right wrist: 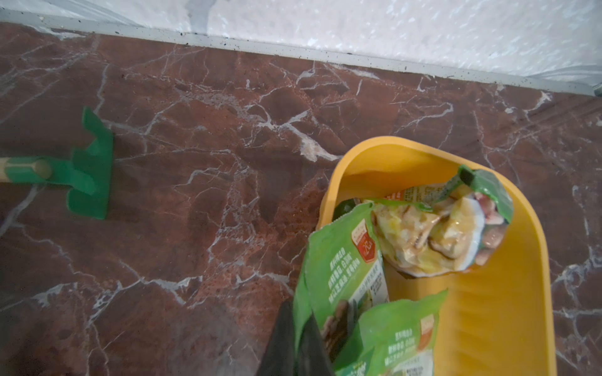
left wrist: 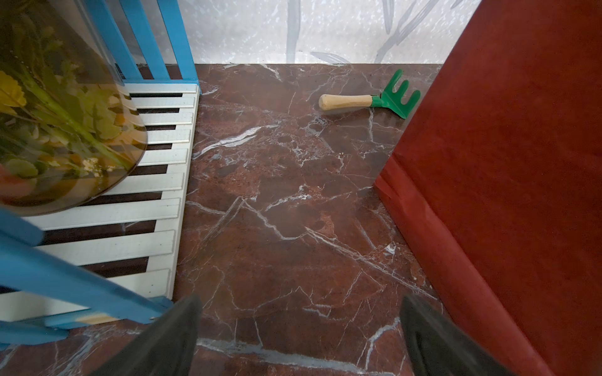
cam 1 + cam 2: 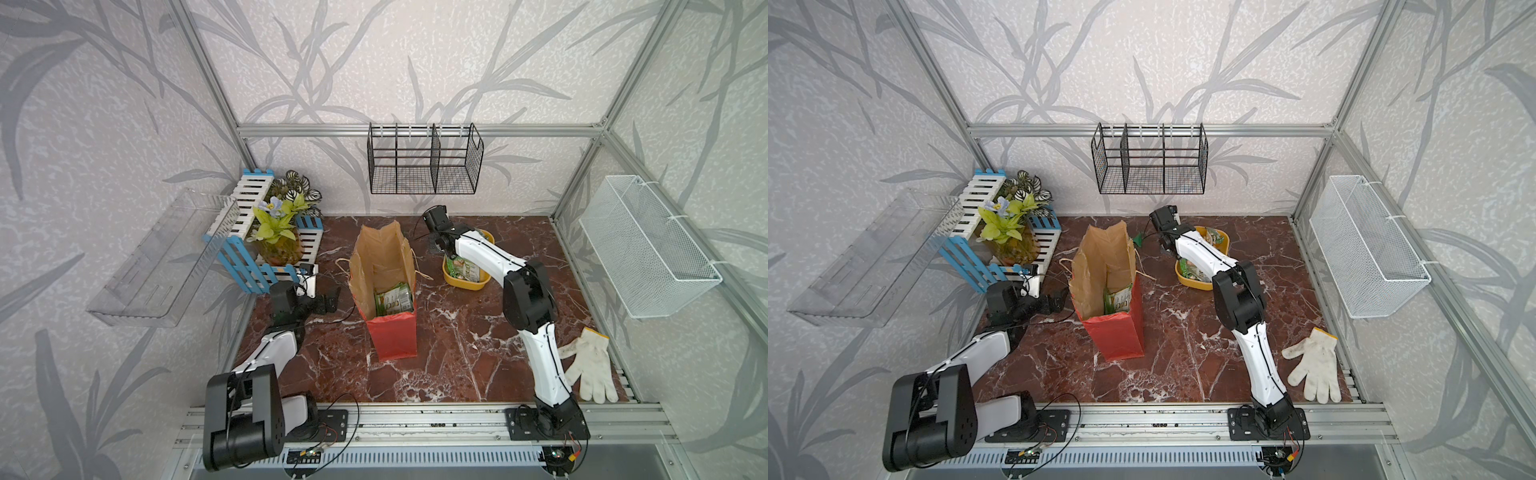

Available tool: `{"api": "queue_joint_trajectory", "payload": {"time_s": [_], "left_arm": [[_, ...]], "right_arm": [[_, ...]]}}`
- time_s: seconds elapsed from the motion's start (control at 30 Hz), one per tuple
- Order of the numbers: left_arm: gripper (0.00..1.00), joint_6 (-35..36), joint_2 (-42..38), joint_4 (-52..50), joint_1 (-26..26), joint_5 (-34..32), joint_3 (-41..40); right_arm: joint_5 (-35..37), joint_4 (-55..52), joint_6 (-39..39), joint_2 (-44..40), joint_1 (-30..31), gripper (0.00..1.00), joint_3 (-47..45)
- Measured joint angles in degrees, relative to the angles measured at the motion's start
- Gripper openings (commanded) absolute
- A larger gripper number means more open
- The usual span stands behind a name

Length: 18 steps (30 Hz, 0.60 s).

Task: Place the condiment packets inside the bag
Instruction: Pick up the condiment packet from the storage box.

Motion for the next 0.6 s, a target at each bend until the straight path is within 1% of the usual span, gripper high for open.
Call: {"api": "queue_joint_trajectory", "payload": {"time_s": [0.2, 0.33, 0.6], "left_arm": [[1.0, 0.0, 0.0, 0.0, 0.0, 0.0, 0.0], [1.0, 0.0, 0.0, 0.0, 0.0, 0.0, 0.0], [1.0, 0.0, 0.0, 0.0, 0.0, 0.0, 0.0]], "right_arm": [[0.1, 3.4, 1.1, -10.8, 0.0, 0.0, -8.5], [0.5, 5.4, 1.3, -17.1, 0.0, 0.0, -10.8], [1.3, 7.4, 1.1, -25.7, 1.4, 0.0, -14.6]]}}
